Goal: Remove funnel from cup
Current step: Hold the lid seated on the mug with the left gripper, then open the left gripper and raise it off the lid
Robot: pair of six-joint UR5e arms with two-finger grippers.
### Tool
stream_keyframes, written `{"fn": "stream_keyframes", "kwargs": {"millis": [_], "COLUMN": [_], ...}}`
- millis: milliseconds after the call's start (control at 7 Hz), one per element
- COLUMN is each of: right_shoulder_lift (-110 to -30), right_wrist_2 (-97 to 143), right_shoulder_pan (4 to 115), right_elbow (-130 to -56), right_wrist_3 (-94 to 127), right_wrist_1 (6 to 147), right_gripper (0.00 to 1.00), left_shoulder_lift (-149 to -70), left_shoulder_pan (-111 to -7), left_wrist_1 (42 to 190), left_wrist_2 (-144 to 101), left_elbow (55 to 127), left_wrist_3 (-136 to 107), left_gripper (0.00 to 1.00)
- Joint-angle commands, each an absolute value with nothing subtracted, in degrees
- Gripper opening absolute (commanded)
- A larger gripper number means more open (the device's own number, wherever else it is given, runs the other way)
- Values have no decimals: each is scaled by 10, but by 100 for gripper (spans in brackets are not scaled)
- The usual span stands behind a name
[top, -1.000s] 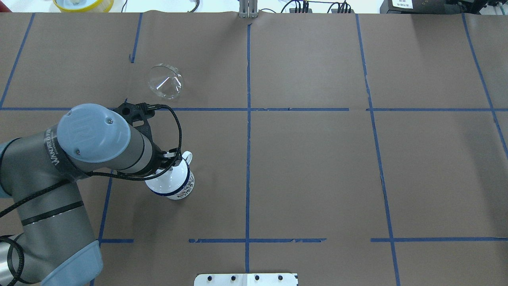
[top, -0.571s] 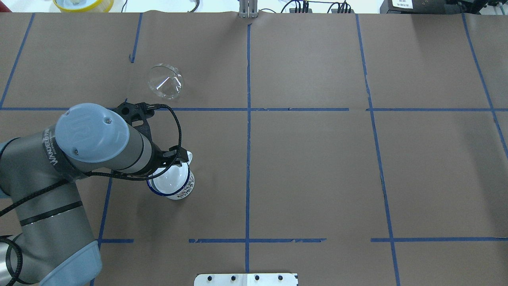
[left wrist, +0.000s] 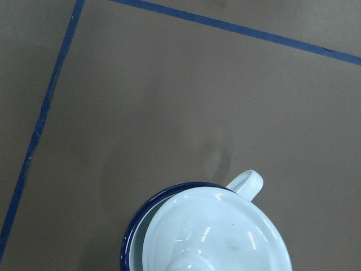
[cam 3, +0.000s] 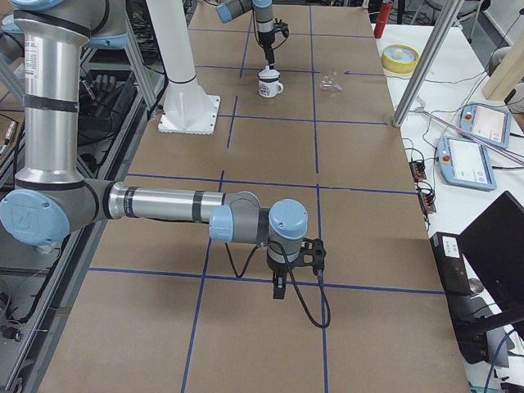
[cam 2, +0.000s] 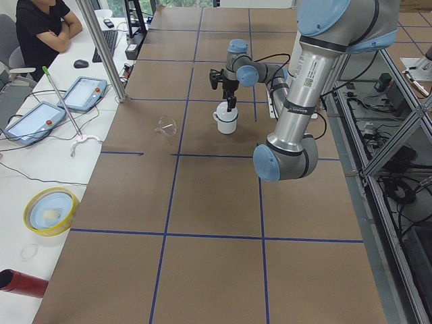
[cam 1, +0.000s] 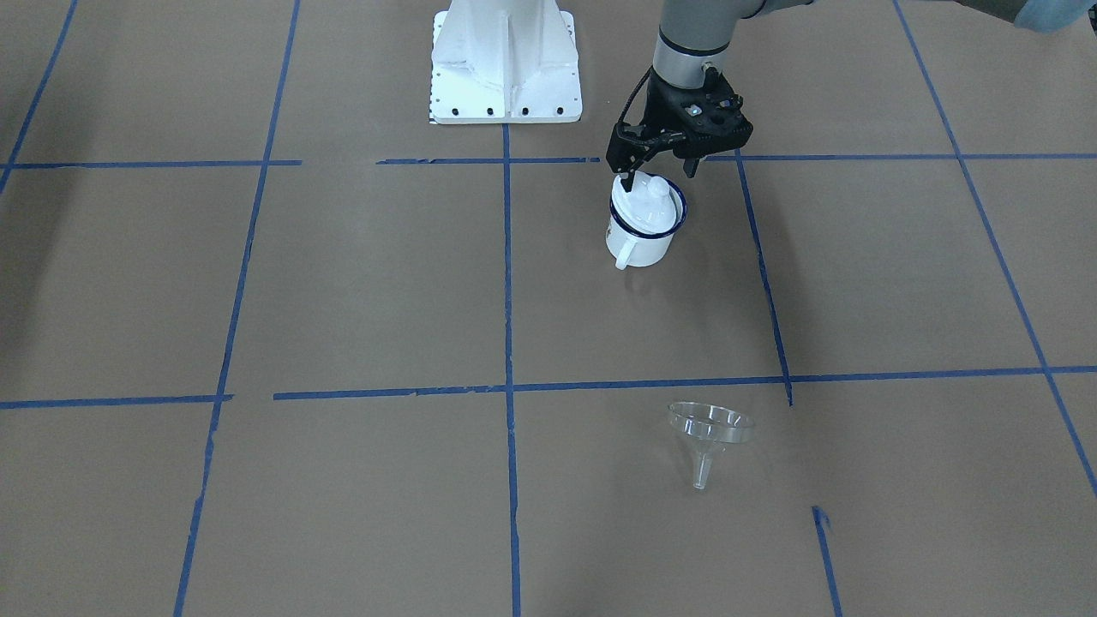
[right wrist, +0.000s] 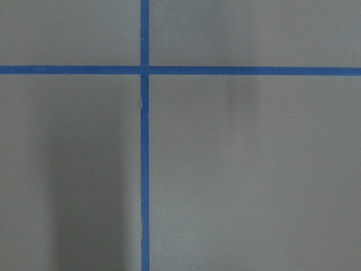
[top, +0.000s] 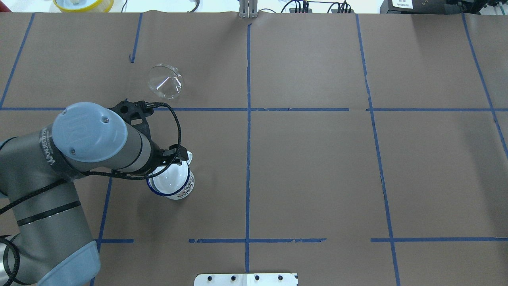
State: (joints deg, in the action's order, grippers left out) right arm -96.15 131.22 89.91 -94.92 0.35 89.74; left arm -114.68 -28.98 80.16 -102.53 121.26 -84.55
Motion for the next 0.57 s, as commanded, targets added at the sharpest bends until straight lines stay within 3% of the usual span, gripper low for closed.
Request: {"fn": "stream_keyframes", "kwargs": {"millis": [0,429], "right_shoulder_lift": [-962,-962], "right_wrist_2": [1312,1312], "right_shoulder_pan": [899,899], "right_elbow": [-949,-949], "right_wrist_3": [4,4], "right_wrist_1": [897,897], "right_gripper": [100,100], "left_shoulder_lift": [-1171,-1186], "left_shoulder_pan": [-293,-289], "left_wrist_1": [801,816], "left_wrist_2": [-1027,-1028], "left_elbow": [1224,1212], "left_wrist_3": [-854,-865], "left_gripper": [100,100]}}
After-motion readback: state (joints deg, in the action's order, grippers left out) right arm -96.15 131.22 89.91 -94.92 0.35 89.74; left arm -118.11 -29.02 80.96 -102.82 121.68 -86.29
